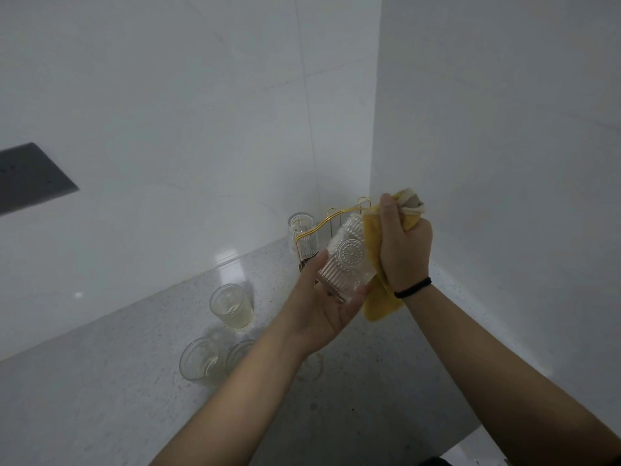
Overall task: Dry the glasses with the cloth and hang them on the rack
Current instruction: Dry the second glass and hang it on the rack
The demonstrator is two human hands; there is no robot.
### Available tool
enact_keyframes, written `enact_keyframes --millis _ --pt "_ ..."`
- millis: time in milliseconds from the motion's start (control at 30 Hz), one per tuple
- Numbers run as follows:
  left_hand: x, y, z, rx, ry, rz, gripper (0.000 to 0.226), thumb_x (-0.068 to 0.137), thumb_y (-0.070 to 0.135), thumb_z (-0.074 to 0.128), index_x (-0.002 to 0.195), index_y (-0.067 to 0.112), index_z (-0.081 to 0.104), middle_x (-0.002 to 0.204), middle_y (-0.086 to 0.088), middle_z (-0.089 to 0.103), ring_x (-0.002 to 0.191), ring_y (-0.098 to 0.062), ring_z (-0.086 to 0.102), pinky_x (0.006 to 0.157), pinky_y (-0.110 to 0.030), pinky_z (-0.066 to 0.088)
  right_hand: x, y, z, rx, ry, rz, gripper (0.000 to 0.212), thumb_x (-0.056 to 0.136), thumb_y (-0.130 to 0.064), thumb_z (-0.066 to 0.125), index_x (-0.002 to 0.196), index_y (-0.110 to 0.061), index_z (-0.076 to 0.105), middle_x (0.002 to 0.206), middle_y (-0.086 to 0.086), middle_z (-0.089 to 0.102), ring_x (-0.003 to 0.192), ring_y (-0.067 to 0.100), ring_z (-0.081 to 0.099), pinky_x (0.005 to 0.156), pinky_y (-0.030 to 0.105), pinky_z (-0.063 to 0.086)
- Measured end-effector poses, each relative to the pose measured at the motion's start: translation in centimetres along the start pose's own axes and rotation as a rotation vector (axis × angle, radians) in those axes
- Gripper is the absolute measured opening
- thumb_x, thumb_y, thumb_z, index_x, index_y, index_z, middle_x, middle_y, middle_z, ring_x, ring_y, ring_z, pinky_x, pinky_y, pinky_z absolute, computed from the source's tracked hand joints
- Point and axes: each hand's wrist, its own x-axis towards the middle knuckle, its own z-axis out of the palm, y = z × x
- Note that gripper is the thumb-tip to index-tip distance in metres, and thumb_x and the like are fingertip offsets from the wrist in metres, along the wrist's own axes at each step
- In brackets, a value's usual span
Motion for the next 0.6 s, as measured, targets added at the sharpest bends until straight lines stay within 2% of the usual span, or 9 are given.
enact_keyframes --millis 67,167,233,300,367,400,433,500,600 --pt "0.1 -0.3 0.3 0.176 0.055 0.030 0.069 0.073 0.049 0.075 0.128 0.011 0.056 0.125 -0.020 0.062 0.095 -0.032 0.071 0.063 -0.033 0.061 0.2 0.1 0.1 -0.032 0.017 0.026 0.048 0.088 -0.034 0.057 0.045 -0.022 0.039 0.039 -0.008 0.036 0.033 0.002 0.035 0.037 0.019 0.030" --pt "0.9 -1.2 -0.3 0.869 0.223 0.486 0.078 0.065 0.047 0.081 0.127 0.032 0.037 0.135 -0.006 0.050 0.112 -0.023 0.063 0.077 -0.035 0.060 0.8 0.4 0.2 -0.115 0.030 0.129 0.051 0.088 -0.039 0.053 0.043 -0.021 0.037 0.038 -0.010 0.035 0.032 0.002 0.035 0.039 0.016 0.031" --pt "1.2 -1.6 -0.7 1.125 0.324 0.691 0.071 0.066 0.038 0.081 0.120 0.041 0.036 0.128 0.000 0.052 0.107 -0.016 0.064 0.081 -0.033 0.059 0.9 0.4 0.2 -0.132 0.013 0.191 0.052 0.088 -0.043 0.051 0.044 -0.020 0.037 0.040 -0.007 0.037 0.032 0.003 0.036 0.040 0.017 0.033" --pt "1.1 -0.8 -0.4 0.872 0.264 0.607 0.054 0.072 0.032 0.077 0.117 0.035 0.048 0.116 0.001 0.065 0.096 -0.016 0.070 0.075 -0.030 0.059 0.4 0.5 0.3 -0.088 0.024 0.191 0.053 0.087 -0.045 0.053 0.043 -0.021 0.037 0.037 -0.010 0.037 0.032 0.002 0.037 0.037 0.015 0.032" --pt "1.0 -0.1 0.0 0.281 0.069 0.233 0.044 0.081 0.035 0.071 0.119 0.016 0.059 0.108 -0.008 0.072 0.089 -0.024 0.072 0.069 -0.032 0.060 -0.3 0.7 0.2 -0.032 0.029 0.080 0.049 0.087 -0.039 0.056 0.044 -0.023 0.038 0.035 -0.013 0.037 0.034 0.003 0.038 0.037 0.019 0.033" --pt "0.8 0.0 -0.1 0.090 0.033 0.059 0.049 0.084 0.042 0.067 0.120 0.009 0.060 0.107 -0.014 0.070 0.084 -0.027 0.072 0.066 -0.032 0.061 -0.4 0.7 0.1 -0.034 0.015 0.014 0.048 0.087 -0.035 0.057 0.045 -0.024 0.039 0.037 -0.012 0.038 0.035 0.004 0.038 0.038 0.022 0.032" --pt "0.7 -0.2 -0.1 0.069 0.029 -0.028 0.057 0.085 0.050 0.063 0.122 0.006 0.059 0.107 -0.018 0.069 0.081 -0.027 0.071 0.064 -0.031 0.061 -0.4 0.8 0.1 -0.048 0.000 -0.024 0.047 0.087 -0.032 0.057 0.045 -0.024 0.039 0.039 -0.009 0.038 0.036 0.005 0.038 0.038 0.022 0.032" --pt "0.9 -0.9 0.0 0.270 0.102 0.028 0.071 0.080 0.058 0.064 0.130 0.011 0.052 0.119 -0.018 0.063 0.090 -0.027 0.070 0.067 -0.033 0.060 0.1 0.8 0.1 -0.087 0.000 -0.003 0.048 0.087 -0.033 0.057 0.043 -0.022 0.039 0.039 -0.006 0.037 0.035 0.005 0.036 0.038 0.021 0.031" --pt "1.7 -2.0 -0.7 0.907 0.273 0.510 0.082 0.064 0.045 0.083 0.129 0.034 0.034 0.136 -0.008 0.047 0.111 -0.021 0.061 0.086 -0.039 0.058 0.9 1.2 0.1 -0.150 0.021 0.097 0.052 0.087 -0.039 0.055 0.041 -0.022 0.038 0.033 -0.009 0.037 0.031 0.003 0.036 0.036 0.013 0.029"
